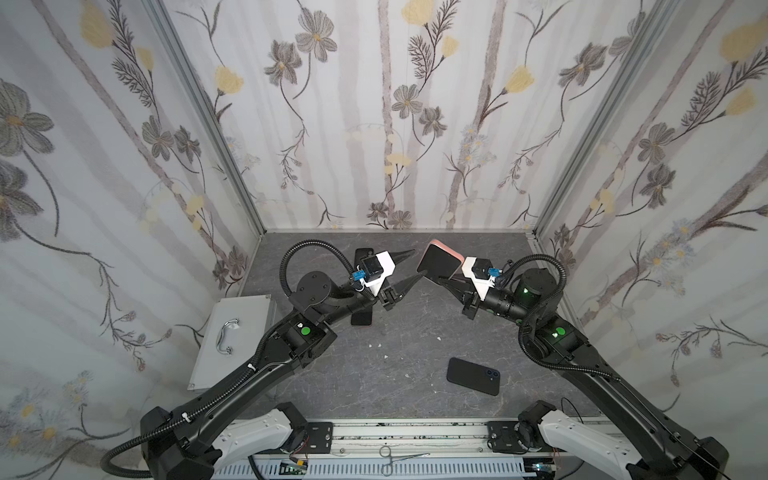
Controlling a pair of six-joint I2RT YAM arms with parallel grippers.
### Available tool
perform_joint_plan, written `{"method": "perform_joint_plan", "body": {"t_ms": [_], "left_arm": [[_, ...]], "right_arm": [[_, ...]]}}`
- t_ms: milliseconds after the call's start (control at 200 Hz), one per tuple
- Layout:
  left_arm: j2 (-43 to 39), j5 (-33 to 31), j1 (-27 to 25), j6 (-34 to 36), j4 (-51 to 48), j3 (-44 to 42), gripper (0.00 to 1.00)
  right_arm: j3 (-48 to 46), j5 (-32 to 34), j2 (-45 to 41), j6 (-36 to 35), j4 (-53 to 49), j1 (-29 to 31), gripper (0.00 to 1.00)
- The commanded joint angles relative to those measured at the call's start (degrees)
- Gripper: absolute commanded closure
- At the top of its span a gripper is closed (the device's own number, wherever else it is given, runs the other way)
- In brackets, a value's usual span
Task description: Take the phone out of the phone case
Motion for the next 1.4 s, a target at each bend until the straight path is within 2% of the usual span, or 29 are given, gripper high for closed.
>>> {"method": "perform_joint_plan", "body": {"t_ms": [0, 285, 859, 1399], "left_arm": [[0.3, 0.1, -0.2, 2.7, 0.8, 0.5, 0.54], [0.8, -0.6, -0.5, 2.7, 0.8, 0.5, 0.58], [1.6, -1.5, -0.5, 2.5, 0.9, 0.4, 0.57], [2.2, -2.5, -0.6, 2.4, 0.8, -0.3, 0.56]], "right_arm": [[0.1, 0.3, 0.5, -2.1, 1.3, 0.5, 1.00], [0.7, 0.1, 1.0, -2.4, 0.0, 2.0, 1.00], [1.3, -0.3, 0.6, -2.2, -0.7, 3.1, 1.00], [4.0, 3.5, 2.4, -7.4, -5.6, 7.1, 1.00]]}}
